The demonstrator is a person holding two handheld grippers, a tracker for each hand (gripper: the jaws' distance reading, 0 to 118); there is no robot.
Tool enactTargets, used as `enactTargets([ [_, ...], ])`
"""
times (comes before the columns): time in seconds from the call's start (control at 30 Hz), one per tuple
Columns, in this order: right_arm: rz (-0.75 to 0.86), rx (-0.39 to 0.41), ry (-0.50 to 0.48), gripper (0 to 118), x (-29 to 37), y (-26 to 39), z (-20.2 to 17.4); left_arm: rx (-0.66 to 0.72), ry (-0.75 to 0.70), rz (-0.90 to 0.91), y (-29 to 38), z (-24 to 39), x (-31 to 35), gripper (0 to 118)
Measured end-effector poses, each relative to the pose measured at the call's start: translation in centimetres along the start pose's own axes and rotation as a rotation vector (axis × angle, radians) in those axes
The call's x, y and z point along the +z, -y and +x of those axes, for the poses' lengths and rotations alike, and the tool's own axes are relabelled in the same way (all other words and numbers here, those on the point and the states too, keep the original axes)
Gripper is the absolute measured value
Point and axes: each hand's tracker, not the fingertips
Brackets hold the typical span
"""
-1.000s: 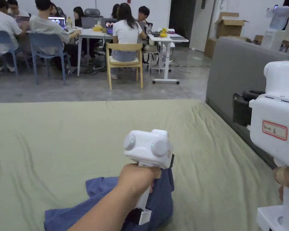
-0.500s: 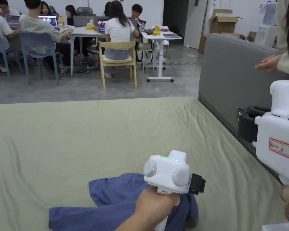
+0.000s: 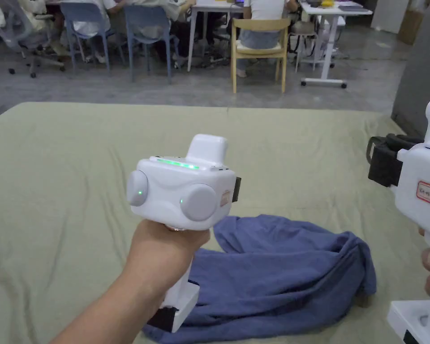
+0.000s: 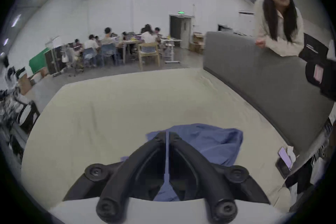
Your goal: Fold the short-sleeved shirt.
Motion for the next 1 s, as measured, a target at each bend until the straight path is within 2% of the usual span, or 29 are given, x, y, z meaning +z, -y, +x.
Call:
enactTargets([
  [0.23, -0.058, -0.002, -0.031, 3, -3.0, 2.1, -2.2, 0.058, -0.094, -0.095, 4.7, -6.0, 0.3, 1],
  [0.47, -0.122, 0.014, -0.011, 3, -5.3, 3.6, -2.1, 0.152, -0.111, -0.204, 8.3, -8.9, -4.7, 1],
  [0.6, -0.161, 0.013, 0.004, 3, -6.6, 4.5, -1.7, 0.145, -0.091, -0.253, 9.8, -10.3, -9.2, 2],
  [0.63, -0.169, 0.013, 0.006, 3, -7.0, 4.6, -1.5, 0.155, -0.082, -0.264, 10.1, -10.5, -10.5, 13],
  [0.67, -0.175, 0.015, 0.008, 3, -7.2, 4.7, -1.4, 0.167, -0.08, -0.273, 10.6, -10.8, -11.7, 60],
  [0.7, -0.181, 0.018, 0.012, 3, -7.4, 4.8, -1.2, 0.171, -0.077, -0.292, 10.8, -11.0, -13.3, 113],
  [0.73, -0.187, 0.021, 0.015, 3, -7.6, 4.9, -1.1, 0.166, -0.09, -0.357, 11.3, -11.2, -15.0, 118],
  [1.0, -0.273, 0.044, 0.069, 3, -9.0, 6.4, 1.6, 0.124, -0.145, -0.483, 14.7, -11.7, -24.4, 118],
])
